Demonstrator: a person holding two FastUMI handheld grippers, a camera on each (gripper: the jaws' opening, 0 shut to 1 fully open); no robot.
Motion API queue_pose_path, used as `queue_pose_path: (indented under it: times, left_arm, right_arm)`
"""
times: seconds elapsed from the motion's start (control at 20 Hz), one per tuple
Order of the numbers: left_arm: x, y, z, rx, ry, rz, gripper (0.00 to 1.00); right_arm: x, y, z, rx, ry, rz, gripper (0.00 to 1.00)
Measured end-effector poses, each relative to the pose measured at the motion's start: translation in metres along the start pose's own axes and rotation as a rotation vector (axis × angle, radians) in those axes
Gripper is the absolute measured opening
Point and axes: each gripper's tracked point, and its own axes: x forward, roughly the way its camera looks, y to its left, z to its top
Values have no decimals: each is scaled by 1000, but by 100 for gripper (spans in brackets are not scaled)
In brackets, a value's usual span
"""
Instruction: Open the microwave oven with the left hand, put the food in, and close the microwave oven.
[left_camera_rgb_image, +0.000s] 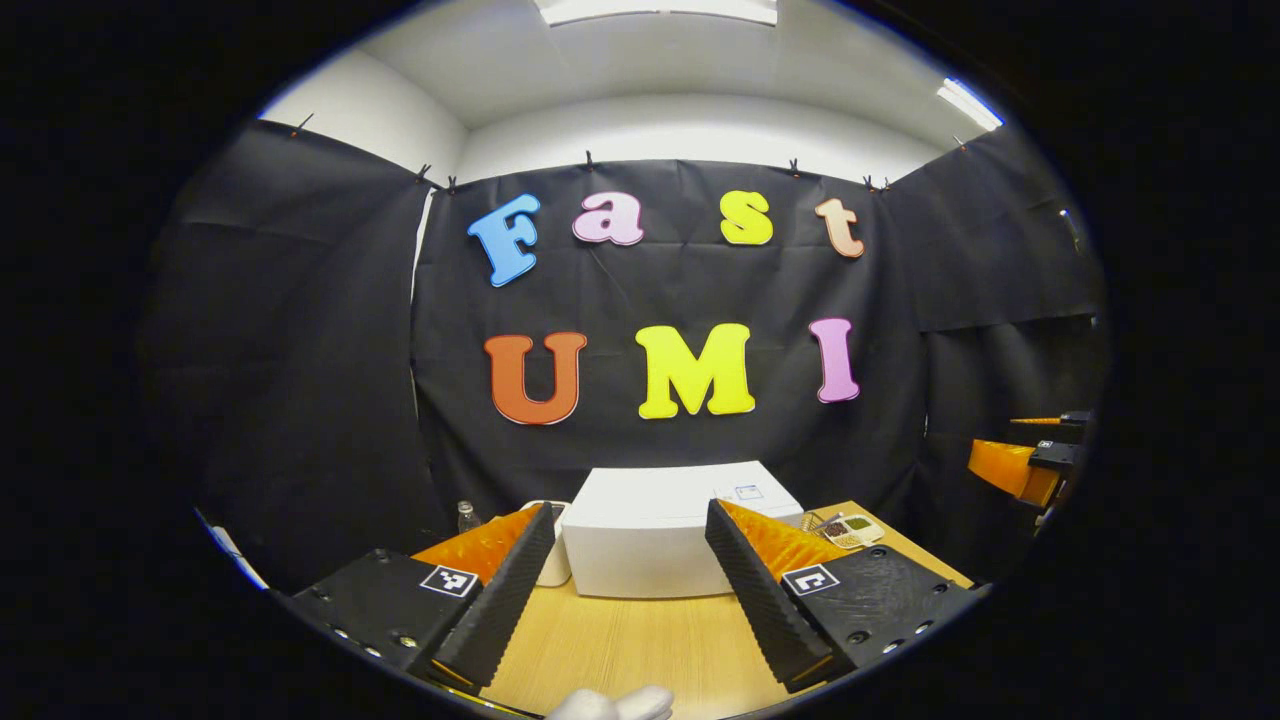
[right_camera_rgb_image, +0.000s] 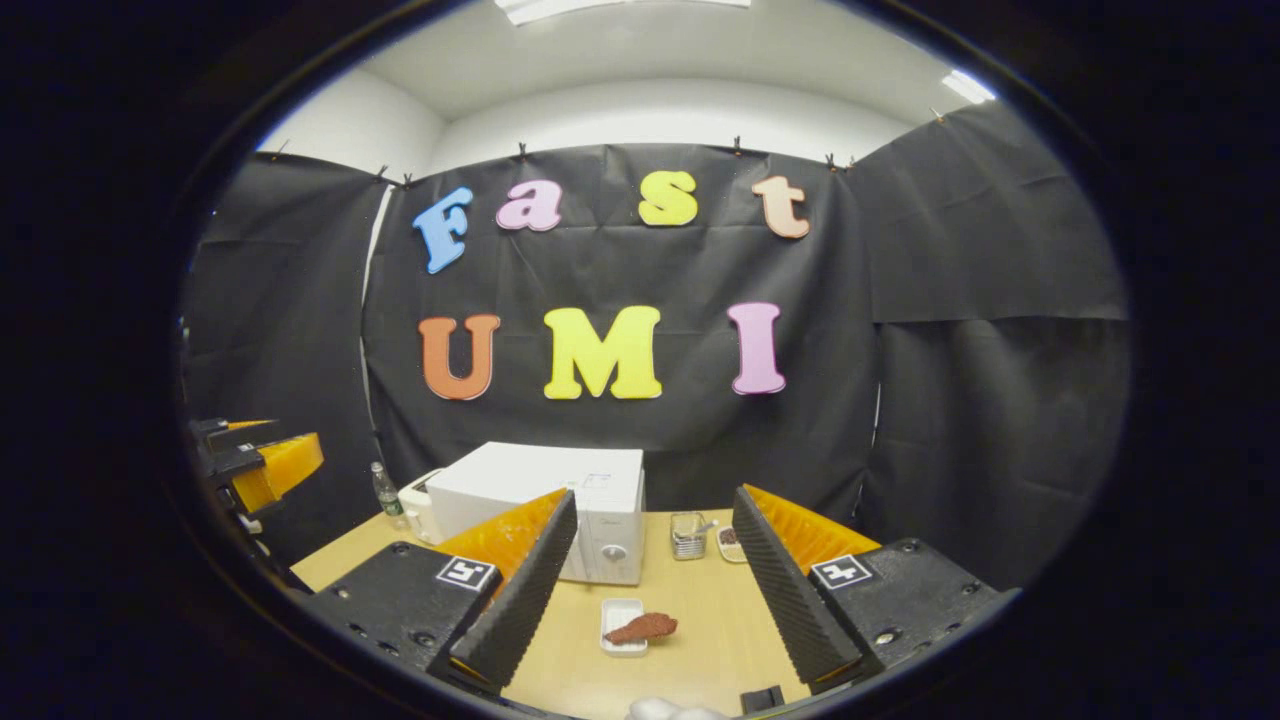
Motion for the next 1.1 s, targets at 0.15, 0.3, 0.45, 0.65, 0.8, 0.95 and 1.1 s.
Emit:
queue_pose_path:
  times: [0.15, 0.3, 0.45, 0.65, 0.8, 0.95, 1.1]
  left_arm:
    - [0, 1, -1, -3, 0, 2, 94]
    - [2, -1, -3, -1, 1, 2, 94]
    - [8, -5, -9, 12, -1, 4, 94]
    - [27, -28, -30, 16, -31, -24, 94]
    - [51, -59, -68, 4, -7, -63, 94]
    - [81, -97, -106, 2, 17, -104, 94]
    - [114, -141, -144, 7, 16, -161, 95]
  right_arm:
    - [2, 1, 0, 5, -2, 6, 100]
    - [4, -2, -2, 6, 2, 4, 99]
    - [8, -8, -6, 12, 5, -1, 100]
    - [12, -23, -3, 25, 9, -1, 100]
    - [14, -44, 3, 11, 10, -15, 100]
    - [18, -67, 5, 0, 25, -35, 100]
    - [21, -93, 3, -24, 52, -66, 99]
